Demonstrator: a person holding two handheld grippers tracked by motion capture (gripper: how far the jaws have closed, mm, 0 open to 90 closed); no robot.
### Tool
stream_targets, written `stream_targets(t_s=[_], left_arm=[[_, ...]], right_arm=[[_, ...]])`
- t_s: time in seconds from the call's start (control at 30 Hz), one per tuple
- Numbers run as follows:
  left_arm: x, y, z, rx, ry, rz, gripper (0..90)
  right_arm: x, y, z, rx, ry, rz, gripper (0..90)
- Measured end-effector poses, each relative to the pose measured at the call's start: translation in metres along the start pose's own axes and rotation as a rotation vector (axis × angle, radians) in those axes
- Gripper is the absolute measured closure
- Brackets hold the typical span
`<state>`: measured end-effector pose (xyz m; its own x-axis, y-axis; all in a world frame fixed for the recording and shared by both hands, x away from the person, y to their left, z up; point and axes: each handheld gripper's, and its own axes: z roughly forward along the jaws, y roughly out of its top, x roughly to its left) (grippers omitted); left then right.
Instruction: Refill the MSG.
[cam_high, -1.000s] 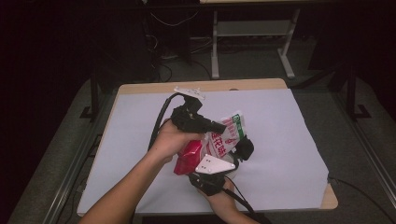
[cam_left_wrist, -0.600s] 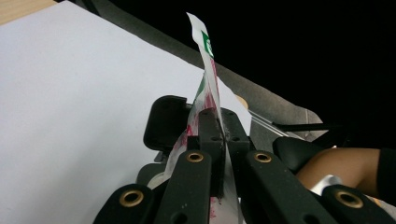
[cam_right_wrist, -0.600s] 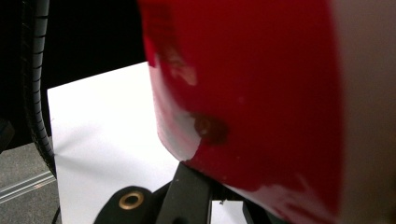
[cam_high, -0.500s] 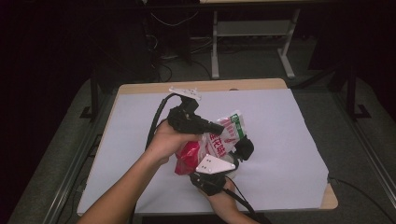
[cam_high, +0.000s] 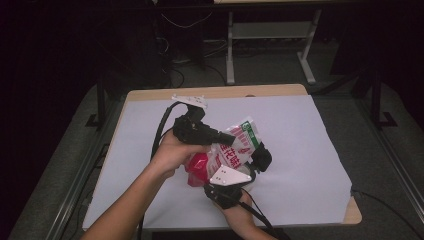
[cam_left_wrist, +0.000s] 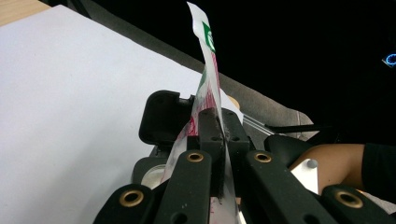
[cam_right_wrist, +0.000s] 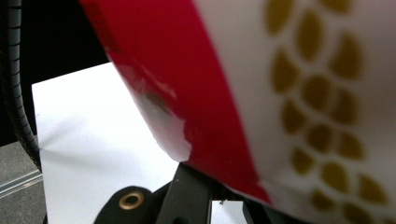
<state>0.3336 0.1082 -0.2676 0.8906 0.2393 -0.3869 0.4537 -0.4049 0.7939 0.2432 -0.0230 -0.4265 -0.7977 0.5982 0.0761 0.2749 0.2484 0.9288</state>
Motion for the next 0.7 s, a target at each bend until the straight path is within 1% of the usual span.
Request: stream_targets(t_s=[0.17, 0.23, 0.4, 0.47, 0.53, 0.6, 0.63, 0.7], left_arm=[[0.002, -0.002, -0.003, -0.01, -0.004, 0.004, 89.9], [0.002, -0.003, -0.004, -0.017, -0.004, -0.002, 90.0], [0.005, -0.008, -0.01, -0.041, -0.004, 0.011, 89.9], [0.007, -0.011, -0.012, -0.049, 0.0, 0.015, 89.9], [0.01, -0.013, -0.016, -0.057, 0.008, 0.015, 90.0], [0.014, -0.016, -0.02, -0.071, 0.014, 0.021, 89.9], [0.016, -0.016, -0.023, -0.08, 0.022, 0.029, 90.0], [0.02, -0.018, -0.027, -0.097, 0.035, 0.028, 89.9]], right_arm=[[0.0, 0.0, 0.0, 0.007, -0.005, 0.006, 90.0], [0.0, -0.001, -0.001, 0.01, -0.008, 0.005, 90.0], [0.0, -0.002, -0.001, 0.019, -0.011, 0.005, 90.0], [0.0, -0.002, -0.002, 0.021, -0.016, -0.006, 90.0], [0.0, -0.003, -0.003, 0.028, -0.012, -0.002, 90.0], [0.0, -0.004, -0.004, 0.034, -0.014, -0.008, 90.0], [0.001, -0.004, -0.005, 0.035, -0.009, -0.002, 90.0], [0.002, -0.004, -0.006, 0.037, -0.009, -0.016, 90.0]])
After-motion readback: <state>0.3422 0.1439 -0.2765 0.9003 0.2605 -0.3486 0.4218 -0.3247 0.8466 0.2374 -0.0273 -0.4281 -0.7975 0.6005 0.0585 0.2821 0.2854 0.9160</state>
